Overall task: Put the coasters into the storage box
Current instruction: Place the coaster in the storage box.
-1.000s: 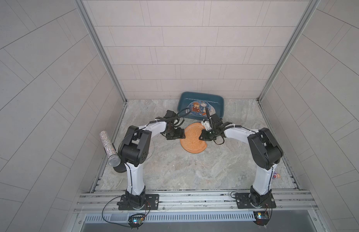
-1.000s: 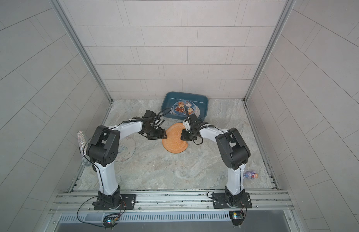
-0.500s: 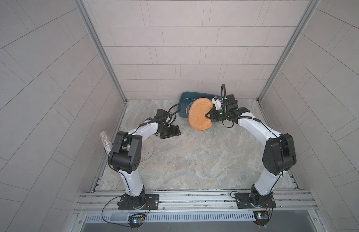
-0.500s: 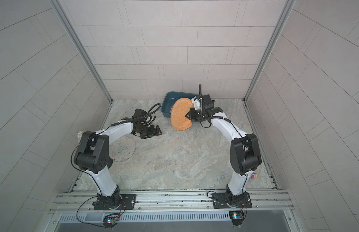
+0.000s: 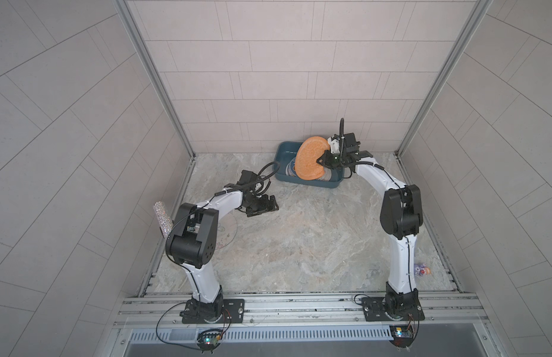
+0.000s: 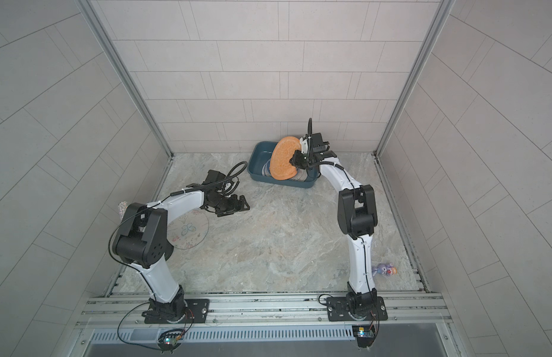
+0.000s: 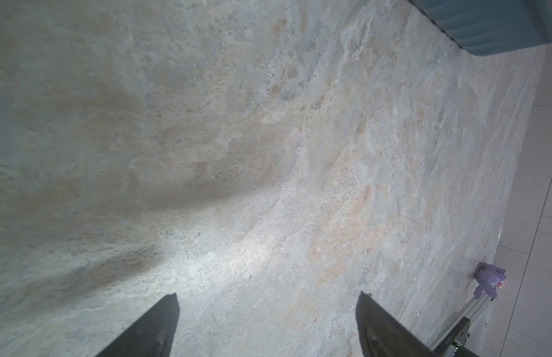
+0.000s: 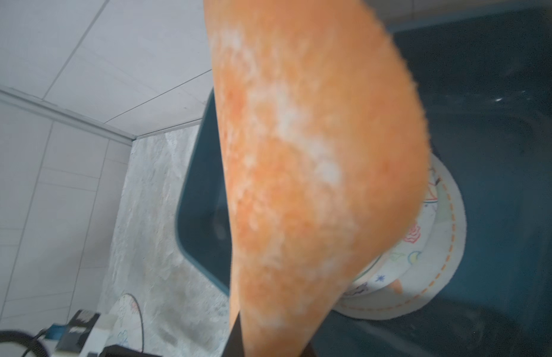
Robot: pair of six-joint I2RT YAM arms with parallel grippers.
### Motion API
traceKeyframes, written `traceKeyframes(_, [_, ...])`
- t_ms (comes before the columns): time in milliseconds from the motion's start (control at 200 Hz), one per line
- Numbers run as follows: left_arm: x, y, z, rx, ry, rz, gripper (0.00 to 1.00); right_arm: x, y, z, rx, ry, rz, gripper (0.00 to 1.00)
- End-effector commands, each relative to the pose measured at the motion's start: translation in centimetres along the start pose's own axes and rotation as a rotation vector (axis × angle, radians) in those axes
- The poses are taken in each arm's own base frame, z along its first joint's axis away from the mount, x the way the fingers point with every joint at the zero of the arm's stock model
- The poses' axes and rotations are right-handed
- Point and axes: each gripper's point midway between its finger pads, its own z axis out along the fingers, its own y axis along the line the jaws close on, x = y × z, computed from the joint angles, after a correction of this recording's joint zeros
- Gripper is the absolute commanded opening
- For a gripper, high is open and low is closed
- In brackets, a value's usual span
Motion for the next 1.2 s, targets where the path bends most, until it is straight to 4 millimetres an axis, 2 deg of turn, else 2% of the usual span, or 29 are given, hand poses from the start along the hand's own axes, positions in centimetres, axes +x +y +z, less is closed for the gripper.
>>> traceKeyframes(0, [-0.1,-0.3,-0.6,0.016,-0.016,0.004,0.94,-1.0,-2.3,1.0,0.071,-0.037,0.018,0.0])
traceKeyframes(90, [-0.1,-0.2,-0.6,0.013,-0.016,0.002,0.95,-0.5,-4.2,2.6,0.099,-0.02,0.042,0.01])
traceKeyframes(240, [-0.2,-0.1,-0.7,0.011,-0.019,0.0,0.95,0.8,-6.4,4.0,0.143,0.031,0.072,0.01])
traceKeyframes(540, [-0.3,-0.2,-1.1,0.009,-0.027,0.003,0.95,1.7,-9.0,3.8,0.23,0.054,0.12,0.04])
traceKeyframes(655, [-0.3,-0.3,-1.3,0.009,-0.029,0.004,0.95,1.9,-9.8,3.7,0.255,0.075,0.14,0.09])
traceKeyframes(725, [-0.3,-0.3,-1.5,0.008,-0.032,0.004,0.95,1.9,-10.0,3.6,0.264,0.083,0.139,0.16])
traceKeyframes(846, [-0.3,-0.4,-1.8,0.005,-0.036,0.005,0.95,1.7,-9.7,3.3,0.267,0.091,0.133,0.33])
traceKeyframes(936, [-0.3,-0.4,-2.0,0.004,-0.039,0.005,0.95,1.8,-9.5,3.0,0.267,0.1,0.131,0.42])
traceKeyframes(1196, [-0.6,-0.7,-2.8,-0.007,-0.053,0.011,0.96,1.1,-7.9,1.5,0.24,0.084,0.111,0.59])
